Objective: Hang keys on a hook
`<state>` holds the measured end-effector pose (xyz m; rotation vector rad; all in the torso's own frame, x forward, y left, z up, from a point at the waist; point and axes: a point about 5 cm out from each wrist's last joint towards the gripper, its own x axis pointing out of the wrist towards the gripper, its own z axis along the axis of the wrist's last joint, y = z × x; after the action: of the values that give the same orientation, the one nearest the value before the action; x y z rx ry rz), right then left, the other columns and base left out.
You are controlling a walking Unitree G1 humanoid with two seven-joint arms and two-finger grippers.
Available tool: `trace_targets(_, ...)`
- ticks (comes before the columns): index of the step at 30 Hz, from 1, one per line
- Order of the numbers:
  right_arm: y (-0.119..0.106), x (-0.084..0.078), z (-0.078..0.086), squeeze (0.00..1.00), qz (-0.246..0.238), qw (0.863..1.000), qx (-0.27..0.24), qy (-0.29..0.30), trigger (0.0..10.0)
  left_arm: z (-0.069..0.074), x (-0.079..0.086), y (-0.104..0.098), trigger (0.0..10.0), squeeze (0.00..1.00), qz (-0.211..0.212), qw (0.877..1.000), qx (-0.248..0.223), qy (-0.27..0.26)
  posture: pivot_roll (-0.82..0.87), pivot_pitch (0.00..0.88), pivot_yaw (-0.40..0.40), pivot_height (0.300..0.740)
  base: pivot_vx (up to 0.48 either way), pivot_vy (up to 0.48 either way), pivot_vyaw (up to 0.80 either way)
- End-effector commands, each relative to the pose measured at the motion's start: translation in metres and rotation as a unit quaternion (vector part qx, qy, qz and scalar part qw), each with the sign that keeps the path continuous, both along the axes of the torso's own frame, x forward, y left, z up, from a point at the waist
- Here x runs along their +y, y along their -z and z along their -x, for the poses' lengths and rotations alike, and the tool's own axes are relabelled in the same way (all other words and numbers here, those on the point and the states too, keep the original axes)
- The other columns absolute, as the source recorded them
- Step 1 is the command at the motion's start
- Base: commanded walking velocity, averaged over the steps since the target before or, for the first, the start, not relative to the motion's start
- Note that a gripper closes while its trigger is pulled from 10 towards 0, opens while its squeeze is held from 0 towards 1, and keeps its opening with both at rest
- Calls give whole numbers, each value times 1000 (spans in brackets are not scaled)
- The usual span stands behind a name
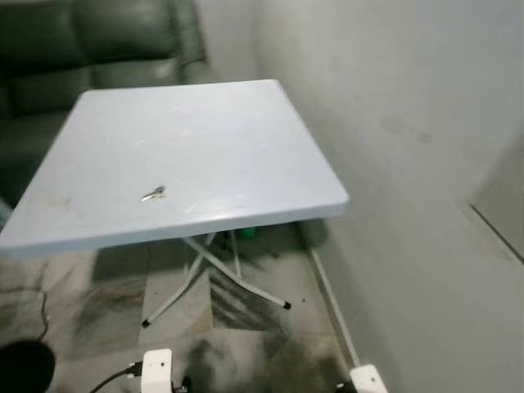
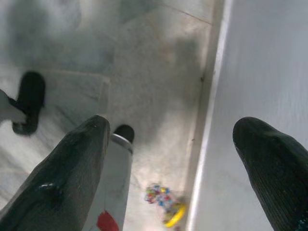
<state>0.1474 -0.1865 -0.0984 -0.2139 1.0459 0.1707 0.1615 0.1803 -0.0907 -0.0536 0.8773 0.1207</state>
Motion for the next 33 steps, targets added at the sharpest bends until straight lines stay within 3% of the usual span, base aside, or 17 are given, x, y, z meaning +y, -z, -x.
trace_targets(1,-1,11,-6,0,-14,1000,-9,-4,10000,5,8,1,10000,0,-4,1000,9,-6,-63,0,-14,740,0,0,800)
trace_targets(9,-1,10,-5,0,-15,1000,-8,-4,10000,5,8,1,10000,0,-1,1000,7,-10,-63,0,-14,740,0,0,800)
trace_targets(12,-1,10,-5,0,-29,999,-11,20,10000,6,9,2,10000,0,0,1000,9,-12,-63,0,-15,740,0,0,0)
trace_targets(33,-1,9,-2,0,-37,999,-9,18,10000,8,11,2,10000,0,9,1000,10,-18,-57,0,-18,740,0,0,0)
